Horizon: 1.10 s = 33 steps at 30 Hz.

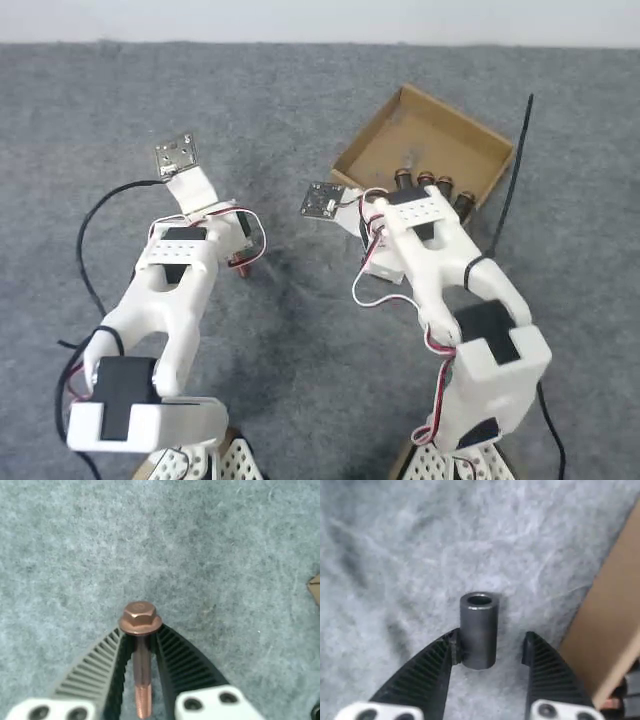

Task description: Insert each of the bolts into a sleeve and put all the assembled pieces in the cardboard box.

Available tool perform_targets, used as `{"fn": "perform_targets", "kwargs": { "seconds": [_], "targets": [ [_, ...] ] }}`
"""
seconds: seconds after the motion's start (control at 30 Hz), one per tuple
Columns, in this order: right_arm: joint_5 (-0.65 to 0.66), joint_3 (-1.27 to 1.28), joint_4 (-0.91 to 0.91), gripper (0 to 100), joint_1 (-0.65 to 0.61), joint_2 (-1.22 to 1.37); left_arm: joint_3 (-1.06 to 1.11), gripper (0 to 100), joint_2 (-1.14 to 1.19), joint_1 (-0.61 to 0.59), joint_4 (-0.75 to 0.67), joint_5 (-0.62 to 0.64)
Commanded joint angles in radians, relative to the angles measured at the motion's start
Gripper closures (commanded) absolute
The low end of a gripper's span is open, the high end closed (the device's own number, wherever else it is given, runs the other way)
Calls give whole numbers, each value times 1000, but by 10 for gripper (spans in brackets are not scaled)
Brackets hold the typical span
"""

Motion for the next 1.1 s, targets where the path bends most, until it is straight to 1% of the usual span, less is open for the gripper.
{"fn": "perform_targets", "kwargs": {
  "seconds": [0.0,0.03,0.1,0.2,0.3,0.4,0.5,0.6,0.7,0.83,0.9,1.07],
  "targets": [
    [12,-78,5,968,24,8,-7,988,-66,-6,-52,-15],
    [11,-84,8,998,28,7,-7,988,-64,-6,-57,-15],
    [9,-91,27,961,53,-12,-2,988,-64,-6,-58,-15],
    [8,-94,71,996,82,-67,-1,988,-64,-6,-58,-15],
    [3,-87,139,992,110,-140,-1,988,-64,-6,-58,-15],
    [-87,-87,191,992,139,-199,-1,988,-64,-6,-58,-15],
    [-183,-61,197,992,170,-242,-1,988,-64,-6,-58,-15],
    [-210,17,194,992,173,-283,-1,988,-64,-6,-58,-15],
    [-215,133,120,992,157,-326,-1,988,-64,-6,-58,-15],
    [-215,293,-85,992,154,-363,1,988,-64,-6,-58,-15],
    [-215,342,-157,992,153,-364,1,988,-64,-6,-58,-15],
    [-213,359,-171,991,153,-364,1,988,-64,-6,-58,-15]
  ]
}}
